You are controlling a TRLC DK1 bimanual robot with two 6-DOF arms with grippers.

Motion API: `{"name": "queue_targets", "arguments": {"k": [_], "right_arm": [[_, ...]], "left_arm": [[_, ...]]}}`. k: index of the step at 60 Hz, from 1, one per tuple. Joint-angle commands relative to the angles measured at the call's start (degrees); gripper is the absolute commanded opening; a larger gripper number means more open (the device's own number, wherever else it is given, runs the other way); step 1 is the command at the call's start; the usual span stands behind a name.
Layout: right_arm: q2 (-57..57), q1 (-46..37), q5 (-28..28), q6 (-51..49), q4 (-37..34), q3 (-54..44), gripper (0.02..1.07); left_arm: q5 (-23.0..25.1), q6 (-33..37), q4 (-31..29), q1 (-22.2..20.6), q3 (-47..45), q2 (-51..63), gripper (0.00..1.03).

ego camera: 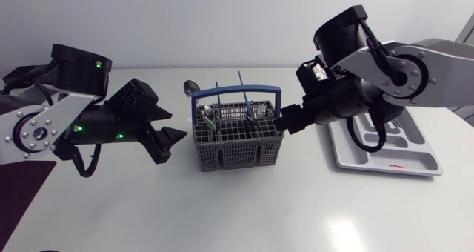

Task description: Unload the cutlery basket into the drawer organizer.

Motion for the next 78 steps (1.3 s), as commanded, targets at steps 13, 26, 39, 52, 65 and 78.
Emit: {"name": "queue_targets", "arguments": {"k": [13, 26, 39, 52, 65, 78], "right_arm": [[3.05, 0.91, -0.21, 0.52, 4.27, -4.35, 0.45], [3.13, 1.08, -1.09, 0.61, 6.2, -5.49, 0.33], [2.7, 1.26, -1.53, 0.52, 7.43, -5.49, 0.3], [2.34, 1.08, -1.44, 0.17, 9.54, -6.45, 0.26], [2.17, 0.91, -1.7, -0.97, 13.06, -8.39, 0.15], [0.76, 0.2, -1.88, -1.15, 13.5, -9.97, 0.16]], "left_arm": [[0.04, 0.91, 0.26, -0.82, -1.71, 0.8, 0.81], [0.04, 1.0, 0.26, -0.73, -1.88, 0.8, 0.82], [0.04, 1.0, 0.7, -0.82, -1.97, 0.63, 0.82], [0.04, 1.0, 0.79, -0.82, -2.5, 0.54, 0.82], [0.04, 1.0, 0.7, -0.91, -2.59, 0.1, 0.83], [0.04, 1.0, 0.7, -0.91, -2.85, 0.01, 0.83]]}}
